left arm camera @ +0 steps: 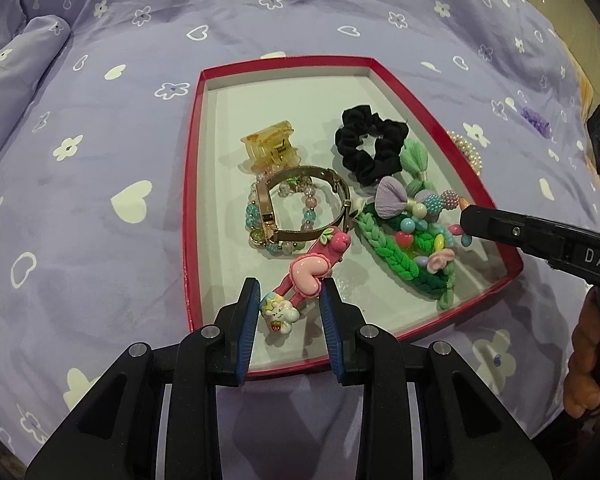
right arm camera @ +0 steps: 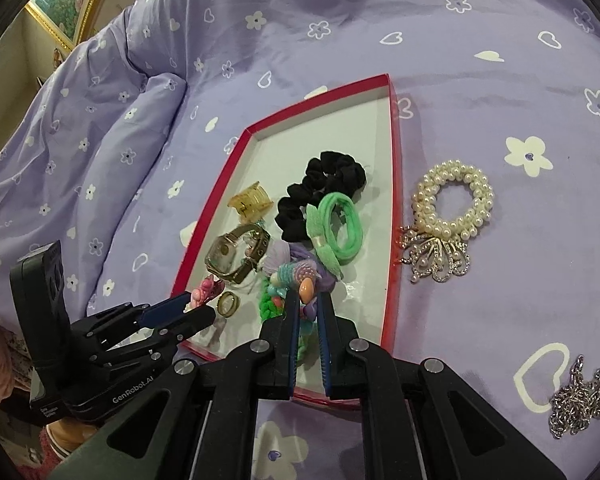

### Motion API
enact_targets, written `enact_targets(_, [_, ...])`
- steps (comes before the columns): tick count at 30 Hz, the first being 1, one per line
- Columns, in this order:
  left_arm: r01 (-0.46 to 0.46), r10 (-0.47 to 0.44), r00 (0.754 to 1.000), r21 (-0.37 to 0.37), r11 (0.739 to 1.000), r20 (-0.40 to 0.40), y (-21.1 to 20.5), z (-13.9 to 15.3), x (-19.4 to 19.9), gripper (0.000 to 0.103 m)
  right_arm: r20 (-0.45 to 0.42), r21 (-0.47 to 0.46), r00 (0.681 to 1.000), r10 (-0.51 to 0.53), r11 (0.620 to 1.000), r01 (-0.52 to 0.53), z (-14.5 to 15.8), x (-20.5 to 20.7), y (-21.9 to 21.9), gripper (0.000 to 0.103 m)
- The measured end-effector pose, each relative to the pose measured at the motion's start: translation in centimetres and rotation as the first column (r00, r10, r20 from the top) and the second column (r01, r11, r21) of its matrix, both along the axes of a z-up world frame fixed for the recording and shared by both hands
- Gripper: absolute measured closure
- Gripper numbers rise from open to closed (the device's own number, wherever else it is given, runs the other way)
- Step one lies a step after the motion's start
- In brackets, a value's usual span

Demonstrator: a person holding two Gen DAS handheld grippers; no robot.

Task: Organize jewelry
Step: 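Open the left tool releasing the heart clip while the right tool releases the beaded strand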

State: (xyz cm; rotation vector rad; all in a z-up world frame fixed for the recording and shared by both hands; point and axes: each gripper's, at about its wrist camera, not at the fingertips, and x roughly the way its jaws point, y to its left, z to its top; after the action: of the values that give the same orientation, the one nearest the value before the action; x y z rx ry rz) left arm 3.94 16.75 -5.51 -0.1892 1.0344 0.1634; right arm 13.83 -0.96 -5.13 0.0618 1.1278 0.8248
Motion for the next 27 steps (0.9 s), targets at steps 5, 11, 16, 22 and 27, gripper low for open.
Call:
enact_targets(5, [0.012, -0.012, 1.0, 0.005, 1.0, -0.028, -0.28, -0.73, 0.41, 0.074, 0.002, -0.023, 1.0, 0.0, 1.0, 0.0, -0.35, 0.02, 0.09, 0.095])
enact_targets(11, [0.024, -0.024, 0.999, 0.01, 1.0, -0.039, -0.47, -0.91, 0.61, 0.074, -0.007, -0.027, 1.0, 0.002, 1.0, -0.002, -0.62, 0.14, 0.11, 0.095])
enact_targets(16, [0.019, -0.019, 0.999, 0.002, 1.0, -0.04, -0.39, -0.88, 0.68, 0.074, -0.012, -0.029, 1.0, 0.004, 1.0, -0.004, -0.73, 0.16, 0.08, 0.094])
enact_targets(22, [0.008, -0.008, 0.999, -0.02, 1.0, -0.037, -0.06, -0.92, 0.69, 0.074, -0.024, -0.017, 1.0, -0.003, 1.0, 0.002, -0.76, 0.26, 0.02, 0.09])
enact_targets(27, [-0.006, 0.005, 0.999, -0.038, 0.999, -0.036, 0.28, -0.96, 0.43, 0.073, -0.033, -0.011, 0.999, -0.007, 1.0, 0.007, -0.75, 0.27, 0.03, 0.089])
